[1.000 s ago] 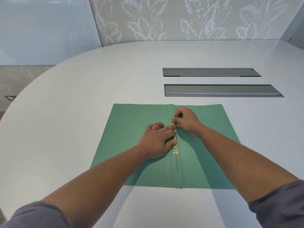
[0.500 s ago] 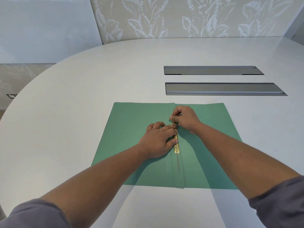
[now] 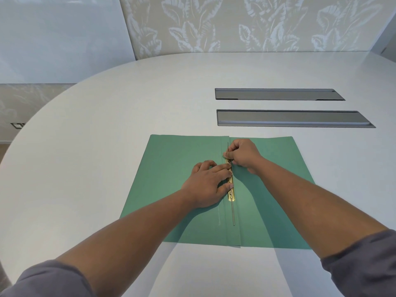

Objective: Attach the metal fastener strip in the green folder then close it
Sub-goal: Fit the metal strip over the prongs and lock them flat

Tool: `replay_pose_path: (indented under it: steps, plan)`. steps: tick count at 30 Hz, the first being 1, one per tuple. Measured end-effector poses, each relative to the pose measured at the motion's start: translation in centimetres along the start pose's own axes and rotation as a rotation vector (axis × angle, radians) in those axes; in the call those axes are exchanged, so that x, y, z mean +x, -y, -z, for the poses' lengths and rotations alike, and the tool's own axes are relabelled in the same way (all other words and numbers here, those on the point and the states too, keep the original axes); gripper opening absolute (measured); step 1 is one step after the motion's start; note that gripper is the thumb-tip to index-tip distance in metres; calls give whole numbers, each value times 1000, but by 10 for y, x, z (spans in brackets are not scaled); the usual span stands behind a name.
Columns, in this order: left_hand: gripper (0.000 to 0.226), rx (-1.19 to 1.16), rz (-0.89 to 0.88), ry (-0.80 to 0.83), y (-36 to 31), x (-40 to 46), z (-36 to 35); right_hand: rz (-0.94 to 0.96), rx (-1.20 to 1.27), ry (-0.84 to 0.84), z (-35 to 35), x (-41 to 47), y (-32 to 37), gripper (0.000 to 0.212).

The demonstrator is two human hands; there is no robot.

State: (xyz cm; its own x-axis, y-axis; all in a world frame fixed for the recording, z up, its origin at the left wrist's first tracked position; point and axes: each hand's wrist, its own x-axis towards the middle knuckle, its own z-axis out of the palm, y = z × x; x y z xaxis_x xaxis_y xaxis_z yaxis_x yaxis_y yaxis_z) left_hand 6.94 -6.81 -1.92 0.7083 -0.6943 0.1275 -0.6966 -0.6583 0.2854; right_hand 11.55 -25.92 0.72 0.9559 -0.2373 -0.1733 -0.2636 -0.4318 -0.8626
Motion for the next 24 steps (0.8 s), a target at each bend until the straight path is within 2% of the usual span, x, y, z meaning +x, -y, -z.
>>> replay_pose_path:
  steps: [15, 21, 24]
  plan:
    - [47, 29, -1, 23, 0, 0, 0, 28, 23, 73, 4, -2, -1, 12]
    - [46, 16, 5, 13, 1, 1, -2, 16, 84, 115, 13, -6, -5, 3]
    - [45, 14, 4, 7, 2, 1, -3, 48, 4, 137, 17, -9, -8, 3]
